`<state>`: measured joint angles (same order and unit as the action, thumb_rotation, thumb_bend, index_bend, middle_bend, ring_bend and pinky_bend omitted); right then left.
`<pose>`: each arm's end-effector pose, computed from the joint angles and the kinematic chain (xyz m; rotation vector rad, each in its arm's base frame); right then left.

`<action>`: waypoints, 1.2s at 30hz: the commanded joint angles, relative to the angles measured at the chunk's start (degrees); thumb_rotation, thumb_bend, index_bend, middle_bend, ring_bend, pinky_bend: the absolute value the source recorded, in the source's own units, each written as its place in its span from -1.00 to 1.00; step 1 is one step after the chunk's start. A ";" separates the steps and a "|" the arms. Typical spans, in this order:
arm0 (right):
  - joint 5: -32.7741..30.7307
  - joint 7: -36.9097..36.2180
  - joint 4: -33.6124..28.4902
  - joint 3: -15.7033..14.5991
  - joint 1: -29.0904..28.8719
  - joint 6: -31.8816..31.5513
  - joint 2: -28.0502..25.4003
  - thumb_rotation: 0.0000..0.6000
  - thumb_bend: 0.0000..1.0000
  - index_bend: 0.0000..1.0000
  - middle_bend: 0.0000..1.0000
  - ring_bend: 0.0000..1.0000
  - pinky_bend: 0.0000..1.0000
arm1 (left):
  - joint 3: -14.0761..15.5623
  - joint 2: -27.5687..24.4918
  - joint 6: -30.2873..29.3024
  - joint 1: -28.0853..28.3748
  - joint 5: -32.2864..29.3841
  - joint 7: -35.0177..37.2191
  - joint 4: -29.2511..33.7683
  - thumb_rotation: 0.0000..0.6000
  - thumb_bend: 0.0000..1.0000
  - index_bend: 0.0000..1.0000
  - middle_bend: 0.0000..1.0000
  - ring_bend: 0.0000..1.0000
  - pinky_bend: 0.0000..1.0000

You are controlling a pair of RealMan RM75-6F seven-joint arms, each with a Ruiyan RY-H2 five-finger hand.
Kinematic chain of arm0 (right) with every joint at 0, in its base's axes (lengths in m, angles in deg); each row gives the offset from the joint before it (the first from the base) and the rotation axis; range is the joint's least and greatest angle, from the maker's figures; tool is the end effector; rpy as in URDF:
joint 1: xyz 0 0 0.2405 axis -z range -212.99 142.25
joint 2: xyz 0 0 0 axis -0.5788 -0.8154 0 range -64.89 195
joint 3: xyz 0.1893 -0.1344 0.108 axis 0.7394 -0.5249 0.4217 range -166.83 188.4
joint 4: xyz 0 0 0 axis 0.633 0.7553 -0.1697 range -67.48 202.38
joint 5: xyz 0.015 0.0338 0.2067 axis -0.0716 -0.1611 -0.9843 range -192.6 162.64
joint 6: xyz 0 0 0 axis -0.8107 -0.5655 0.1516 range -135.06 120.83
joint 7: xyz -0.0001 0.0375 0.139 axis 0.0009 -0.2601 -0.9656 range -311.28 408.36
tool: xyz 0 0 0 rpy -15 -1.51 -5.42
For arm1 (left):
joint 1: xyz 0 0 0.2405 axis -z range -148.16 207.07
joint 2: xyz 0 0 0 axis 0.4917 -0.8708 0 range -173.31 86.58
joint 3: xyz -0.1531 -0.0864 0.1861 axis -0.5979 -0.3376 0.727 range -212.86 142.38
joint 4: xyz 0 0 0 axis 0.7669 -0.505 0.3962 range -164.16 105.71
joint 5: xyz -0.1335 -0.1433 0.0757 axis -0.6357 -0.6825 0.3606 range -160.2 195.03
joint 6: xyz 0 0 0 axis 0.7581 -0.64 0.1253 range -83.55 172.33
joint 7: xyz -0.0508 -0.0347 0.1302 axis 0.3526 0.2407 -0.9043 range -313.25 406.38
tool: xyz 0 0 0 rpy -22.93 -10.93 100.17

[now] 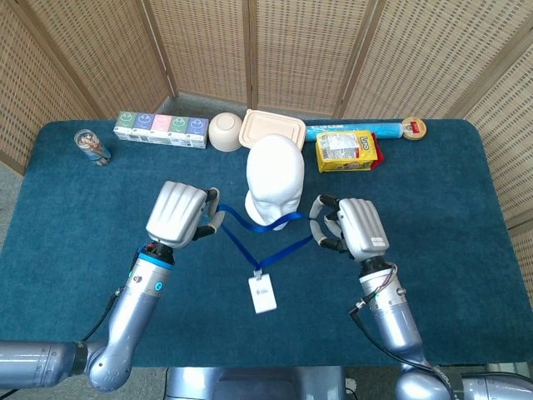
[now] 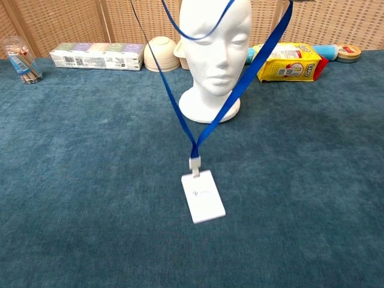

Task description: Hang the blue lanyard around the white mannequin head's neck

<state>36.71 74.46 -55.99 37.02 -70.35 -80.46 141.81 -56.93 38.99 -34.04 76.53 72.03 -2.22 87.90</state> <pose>-0.0642 -0.3020 0.1061 1.4267 -1.2101 1.3694 -0.0196 0.3137 0.0818 -1.6244 -0.6996 -1.1881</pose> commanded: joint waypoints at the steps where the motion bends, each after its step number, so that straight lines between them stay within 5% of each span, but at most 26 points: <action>1: -1.65 -1.10 -0.04 1.90 -1.15 1.10 -1.66 1.00 0.06 0.42 1.00 1.00 1.00 | -1.38 -1.22 0.15 0.65 -1.41 0.28 0.18 0.60 -0.12 0.42 1.00 1.00 1.00; 16: -14.06 -4.82 7.69 9.98 -9.29 7.69 -7.45 1.00 0.06 0.43 1.00 1.00 1.00 | -8.03 -2.18 3.61 7.19 -11.19 1.74 -7.52 0.61 -0.12 0.42 1.00 1.00 1.00; 36: -23.48 -7.45 21.11 9.84 -17.50 14.84 -10.91 1.00 0.06 0.43 1.00 1.00 1.00 | -9.68 -0.77 7.73 15.32 -22.69 2.50 -20.02 0.61 -0.12 0.42 1.00 1.00 1.00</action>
<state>13.96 67.45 -35.80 47.20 -87.25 -66.33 131.09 -66.78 38.04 -26.66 91.42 49.85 0.17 68.43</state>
